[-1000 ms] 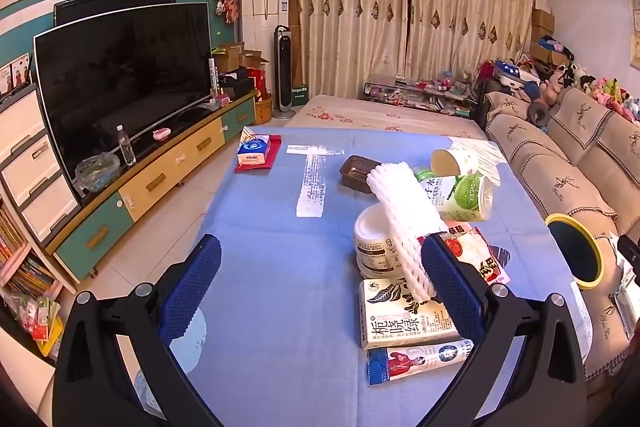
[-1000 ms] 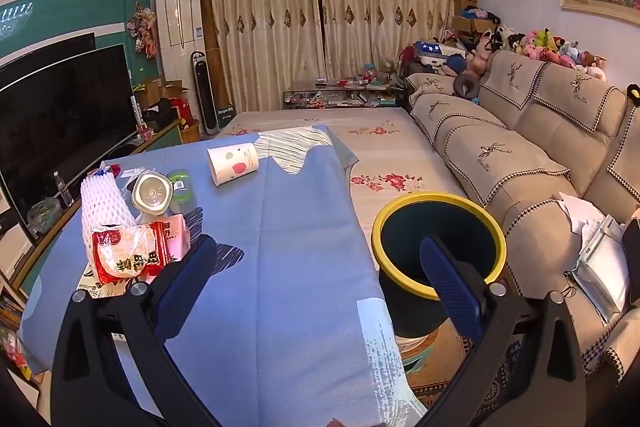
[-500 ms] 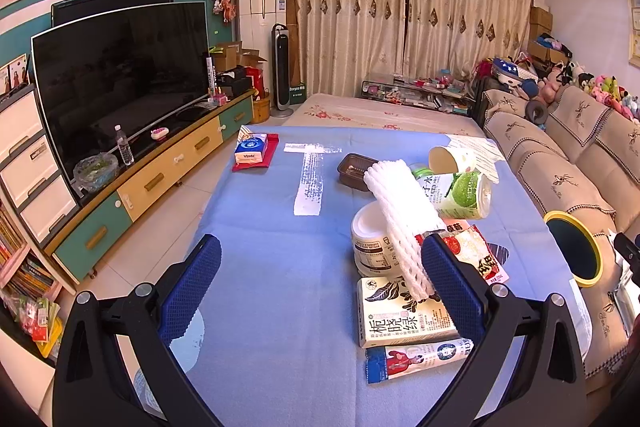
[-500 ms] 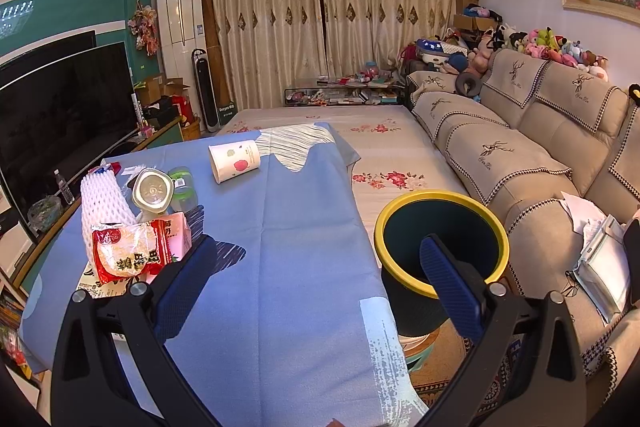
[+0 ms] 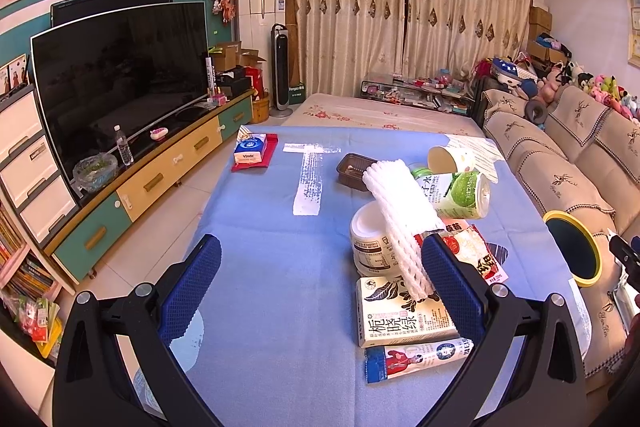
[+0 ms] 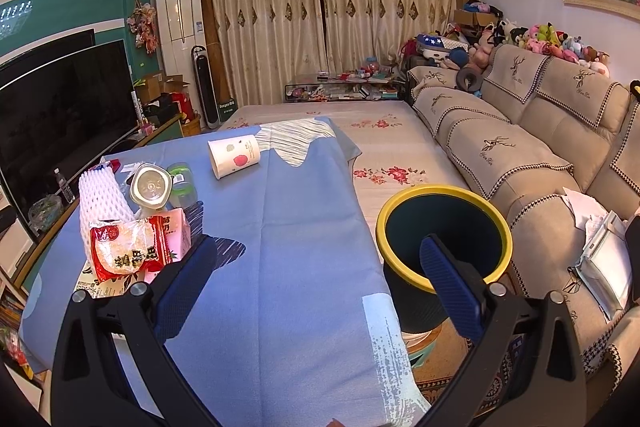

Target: Collect trash

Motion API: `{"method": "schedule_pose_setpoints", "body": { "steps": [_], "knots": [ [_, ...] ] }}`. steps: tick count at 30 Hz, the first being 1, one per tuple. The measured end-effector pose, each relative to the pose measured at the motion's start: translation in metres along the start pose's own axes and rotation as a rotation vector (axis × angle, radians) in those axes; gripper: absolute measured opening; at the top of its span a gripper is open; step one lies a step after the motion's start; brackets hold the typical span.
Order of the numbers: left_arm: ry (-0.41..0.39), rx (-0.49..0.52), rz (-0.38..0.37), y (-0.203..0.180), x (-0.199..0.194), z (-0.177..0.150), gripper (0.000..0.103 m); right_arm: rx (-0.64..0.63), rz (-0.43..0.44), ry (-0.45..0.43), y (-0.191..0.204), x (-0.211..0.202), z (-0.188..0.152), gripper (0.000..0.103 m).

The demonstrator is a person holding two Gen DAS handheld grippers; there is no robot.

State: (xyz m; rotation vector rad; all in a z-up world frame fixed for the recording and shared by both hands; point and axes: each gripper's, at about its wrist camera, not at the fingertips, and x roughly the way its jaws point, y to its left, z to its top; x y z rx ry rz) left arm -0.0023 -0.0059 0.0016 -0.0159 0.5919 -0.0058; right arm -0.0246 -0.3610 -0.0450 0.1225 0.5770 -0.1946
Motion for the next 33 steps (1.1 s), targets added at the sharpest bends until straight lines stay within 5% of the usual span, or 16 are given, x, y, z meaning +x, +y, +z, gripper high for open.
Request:
{"method": "schedule_pose_setpoints", "body": {
  "steps": [33],
  "knots": [
    [0.015,0.003,0.005,-0.0008,0.0060,-0.0037,0.099,0.001,0.000,0.016,0.0012,0.0059,-0.0052,0.097]
  ]
}}
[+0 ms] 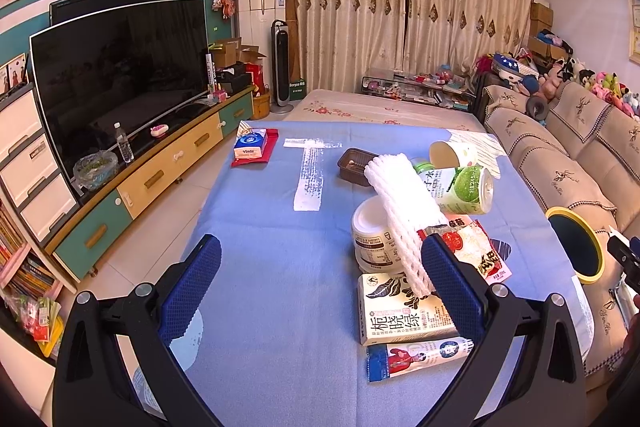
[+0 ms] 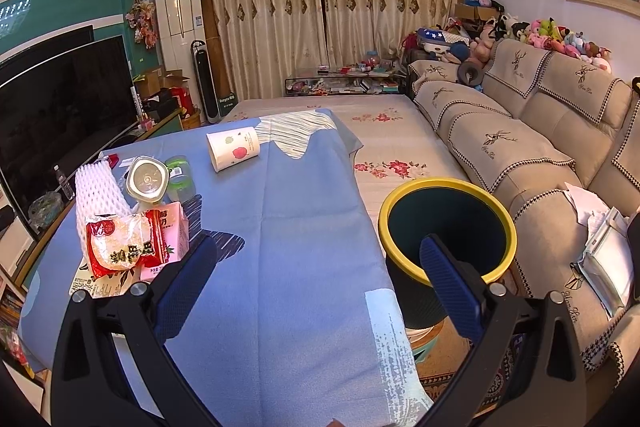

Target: Collect trash

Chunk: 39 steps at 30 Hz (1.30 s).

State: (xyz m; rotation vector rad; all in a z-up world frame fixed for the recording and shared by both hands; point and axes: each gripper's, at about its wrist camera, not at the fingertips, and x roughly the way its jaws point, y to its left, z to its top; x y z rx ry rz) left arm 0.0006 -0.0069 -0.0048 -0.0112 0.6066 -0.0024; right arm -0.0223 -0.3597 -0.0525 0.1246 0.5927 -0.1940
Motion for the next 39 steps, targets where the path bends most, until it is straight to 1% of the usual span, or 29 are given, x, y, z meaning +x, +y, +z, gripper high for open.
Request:
{"method": "schedule_pose_setpoints", "body": {
  "steps": [19,24,27,30,35,39],
  "knots": [
    [0.006,0.000,0.004,0.001,0.002,-0.002,0.099,0.001,0.001,0.006,0.001,0.003,-0.004,0.097],
    [0.016,-0.003,0.005,0.002,0.007,-0.002,0.099,-0.001,0.009,0.020,0.006,0.013,-0.005,0.097],
    [0.027,-0.008,0.010,0.005,0.013,0.000,0.099,-0.021,0.039,0.029,0.013,0.024,0.001,0.097],
    [0.037,-0.013,0.012,0.007,0.020,0.000,0.099,-0.046,0.066,0.030,0.021,0.038,0.014,0.097],
    [0.053,-0.019,0.018,0.011,0.032,0.002,0.099,-0.102,0.160,0.066,0.045,0.075,0.042,0.097],
    [0.058,-0.023,0.019,0.014,0.042,0.005,0.099,-0.150,0.233,0.093,0.065,0.114,0.065,0.097]
  ]
}}
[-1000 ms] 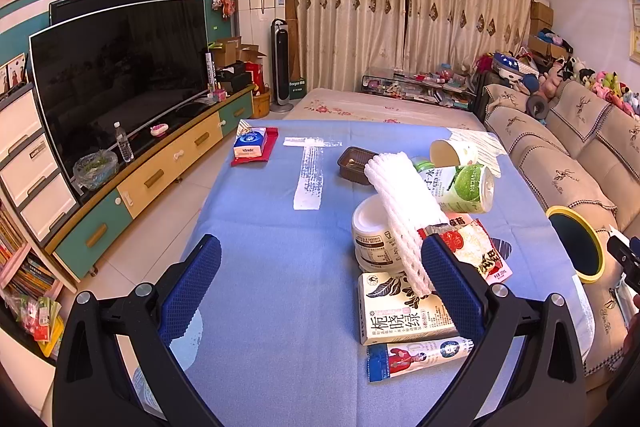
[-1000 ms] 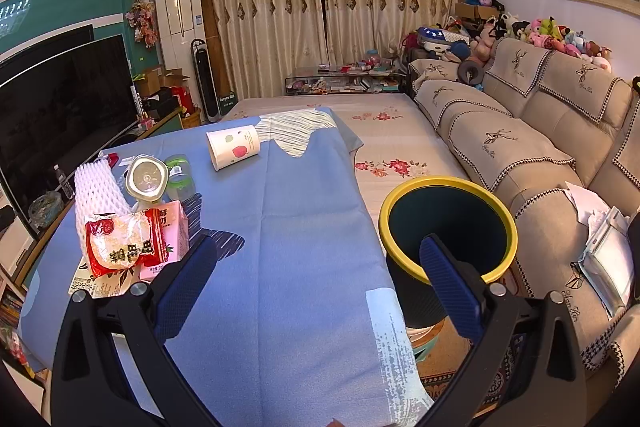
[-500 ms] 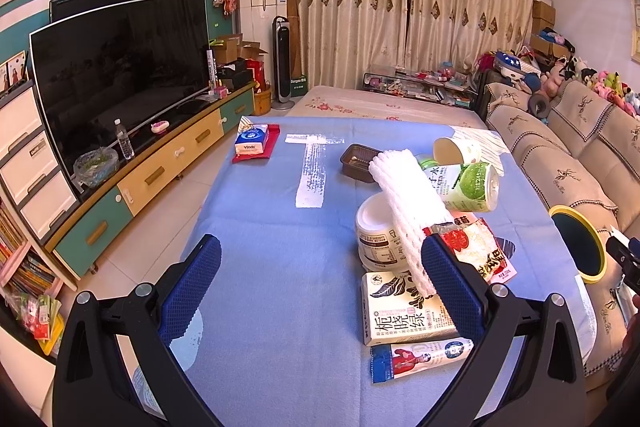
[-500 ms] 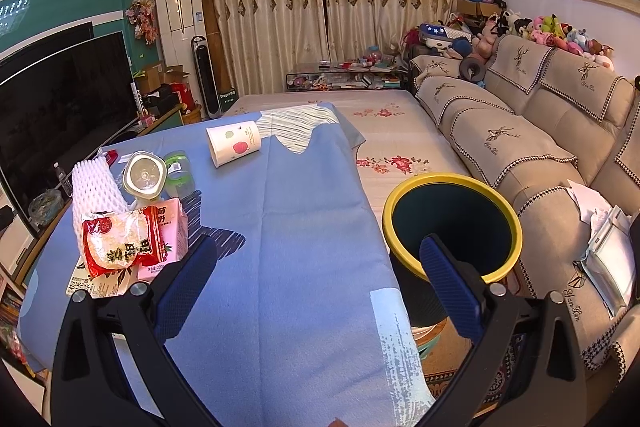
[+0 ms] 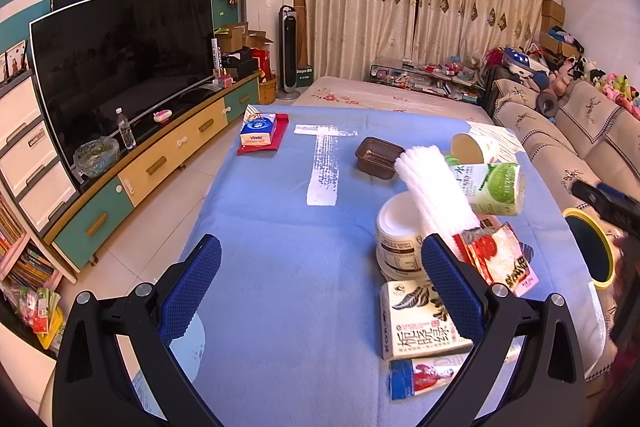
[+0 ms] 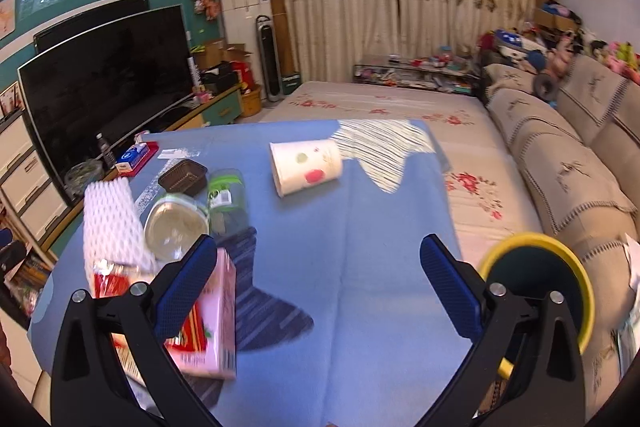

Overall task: Collect trash
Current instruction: 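Grasp the white paper cup with the right gripper and lift it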

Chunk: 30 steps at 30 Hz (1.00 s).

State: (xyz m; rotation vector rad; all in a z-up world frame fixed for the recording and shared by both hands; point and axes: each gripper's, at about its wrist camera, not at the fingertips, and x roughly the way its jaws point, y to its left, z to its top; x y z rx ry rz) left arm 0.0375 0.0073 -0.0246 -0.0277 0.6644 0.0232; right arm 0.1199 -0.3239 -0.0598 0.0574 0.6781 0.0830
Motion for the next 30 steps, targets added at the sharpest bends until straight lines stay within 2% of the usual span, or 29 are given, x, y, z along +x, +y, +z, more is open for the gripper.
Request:
{"method": "schedule_pose_setpoints", "body": {
  "steps": [8,14,21,24,25,26,28,30],
  "knots": [
    [0.012,0.015,-0.003,-0.004,0.023,0.008,0.099,-0.086,0.165,0.129,-0.004,0.096,0.054,0.097],
    [0.031,0.032,-0.021,-0.011,0.041,0.014,0.099,-0.141,0.192,0.191,-0.006,0.157,0.071,0.097],
    [0.036,0.033,-0.058,-0.018,0.053,0.021,0.099,-0.116,0.248,0.239,-0.011,0.196,0.077,0.096],
    [0.039,0.036,-0.066,-0.020,0.057,0.021,0.099,-0.095,0.270,0.251,-0.014,0.200,0.080,0.071],
    [0.041,0.036,-0.068,-0.022,0.058,0.022,0.099,-0.089,0.272,0.249,-0.015,0.198,0.081,0.048],
    [0.042,0.036,-0.070,-0.023,0.058,0.022,0.099,-0.088,0.258,0.243,-0.016,0.196,0.081,0.034],
    [0.043,0.040,-0.076,-0.026,0.059,0.024,0.099,-0.087,0.248,0.232,-0.020,0.190,0.083,0.029],
    [0.038,0.046,-0.078,-0.030,0.057,0.023,0.099,-0.082,0.259,0.236,-0.024,0.188,0.084,0.029]
  ]
}}
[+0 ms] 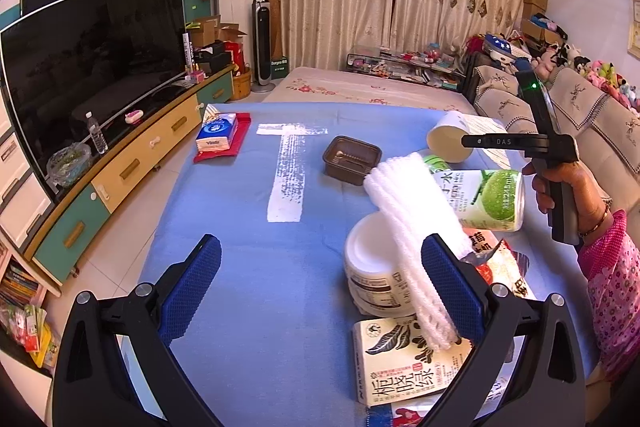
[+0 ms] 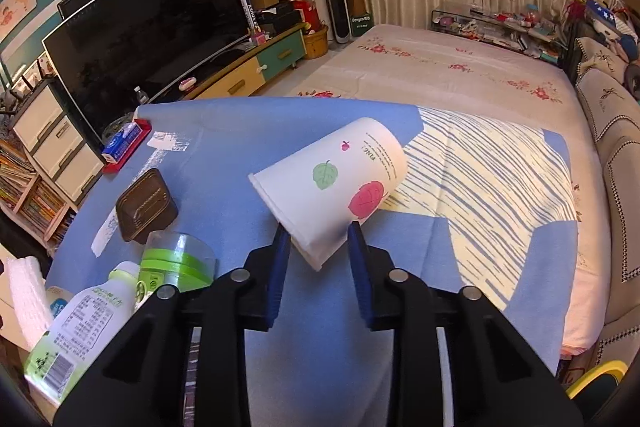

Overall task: Collect trash
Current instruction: 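Grasp the white paper cup with the right gripper and lift it, then carry the cup over the yellow-rimmed bin and open the right gripper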

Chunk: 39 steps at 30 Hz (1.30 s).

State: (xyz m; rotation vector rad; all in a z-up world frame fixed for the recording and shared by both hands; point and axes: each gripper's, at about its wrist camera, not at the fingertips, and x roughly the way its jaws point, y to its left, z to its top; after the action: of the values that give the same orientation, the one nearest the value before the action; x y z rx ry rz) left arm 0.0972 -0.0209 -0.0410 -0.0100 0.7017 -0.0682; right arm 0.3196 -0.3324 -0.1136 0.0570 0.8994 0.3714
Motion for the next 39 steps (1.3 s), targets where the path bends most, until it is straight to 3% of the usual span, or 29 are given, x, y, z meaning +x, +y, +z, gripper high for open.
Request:
{"method": "schedule_pose_setpoints", "body": {
  "steps": [1,4,6,13,15,17,19,25,30,34,39],
  "knots": [
    [-0.005,0.005,-0.002,-0.001,-0.002,0.000,0.099,-0.004,-0.004,-0.005,0.000,-0.003,0.000,0.029],
    [-0.022,0.006,-0.003,-0.005,-0.010,-0.001,0.099,-0.028,-0.025,-0.059,0.005,-0.013,0.000,0.081],
    [-0.022,0.000,-0.008,-0.002,-0.012,-0.001,0.099,-0.049,-0.059,-0.085,0.011,-0.015,0.001,0.081],
    [-0.007,-0.007,-0.020,0.000,-0.007,-0.003,0.099,-0.009,-0.201,-0.049,0.017,0.014,-0.001,0.080],
    [-0.003,-0.009,-0.022,0.001,-0.006,-0.004,0.099,0.017,-0.225,-0.049,0.013,0.020,-0.001,0.063],
    [0.001,-0.013,-0.022,0.004,-0.004,-0.004,0.099,0.045,-0.243,-0.044,0.006,0.022,-0.001,0.020],
    [0.003,-0.015,-0.021,0.004,-0.004,-0.005,0.099,0.075,-0.251,-0.056,-0.001,0.017,-0.002,0.005],
    [0.000,-0.009,-0.035,-0.004,-0.006,-0.005,0.099,0.144,-0.186,-0.105,-0.017,-0.035,-0.015,0.003],
    [-0.012,0.018,-0.069,-0.022,-0.013,-0.007,0.099,0.232,-0.156,-0.122,-0.048,-0.101,-0.048,0.003],
    [-0.011,0.039,-0.105,-0.041,-0.018,-0.010,0.099,0.320,-0.231,-0.100,-0.092,-0.147,-0.098,0.003],
    [-0.007,0.072,-0.141,-0.064,-0.025,-0.013,0.099,0.454,-0.347,0.003,-0.159,-0.166,-0.162,0.003]
  ]
}}
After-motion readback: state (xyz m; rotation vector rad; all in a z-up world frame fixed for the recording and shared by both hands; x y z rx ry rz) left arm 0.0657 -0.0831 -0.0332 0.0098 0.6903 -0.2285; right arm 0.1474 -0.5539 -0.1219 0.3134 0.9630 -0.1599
